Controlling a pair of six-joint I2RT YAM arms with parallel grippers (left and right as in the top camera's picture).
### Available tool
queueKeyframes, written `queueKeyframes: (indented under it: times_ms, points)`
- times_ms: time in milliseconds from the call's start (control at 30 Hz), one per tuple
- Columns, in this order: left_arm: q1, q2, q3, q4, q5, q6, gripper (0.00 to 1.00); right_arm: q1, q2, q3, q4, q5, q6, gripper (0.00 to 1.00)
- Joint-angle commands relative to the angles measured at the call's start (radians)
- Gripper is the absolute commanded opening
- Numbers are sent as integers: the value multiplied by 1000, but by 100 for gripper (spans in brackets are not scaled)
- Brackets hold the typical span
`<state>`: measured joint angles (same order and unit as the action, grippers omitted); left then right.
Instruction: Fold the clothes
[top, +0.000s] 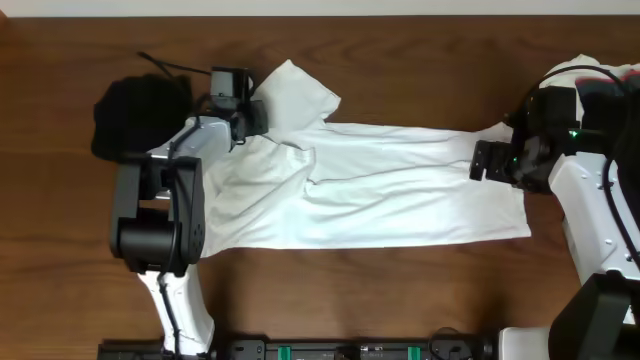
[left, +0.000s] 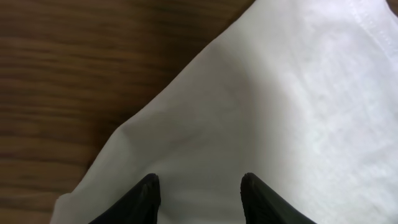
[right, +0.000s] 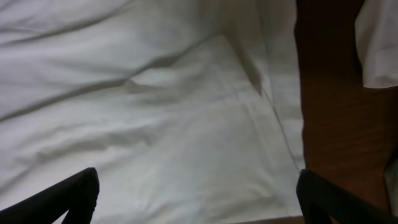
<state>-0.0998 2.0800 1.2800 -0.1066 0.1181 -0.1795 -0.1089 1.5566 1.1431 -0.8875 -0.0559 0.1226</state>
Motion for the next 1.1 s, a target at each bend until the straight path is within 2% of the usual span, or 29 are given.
queueKeyframes:
  times_ms: [0, 267, 300, 467, 567, 1067]
  points:
    - [10, 12, -11, -27, -38, 3, 45, -6, 0, -4, 2, -3, 3, 99]
    - [-36, -153, 43, -16, -21, 3, 47, -6, 0, -4, 2, -3, 3, 99]
    - [-43, -174, 51, -16, -21, 3, 52, -6, 0, -4, 2, -3, 3, 99]
    - [-69, -246, 93, -7, -21, 4, 62, -6, 0, -4, 2, -3, 3, 99]
    - [-77, -243, 101, 45, -21, 17, 69, -6, 0, -4, 2, -3, 3, 99]
    - [-79, -56, 101, 264, -21, 254, 69, -6, 0, -4, 2, -3, 3, 99]
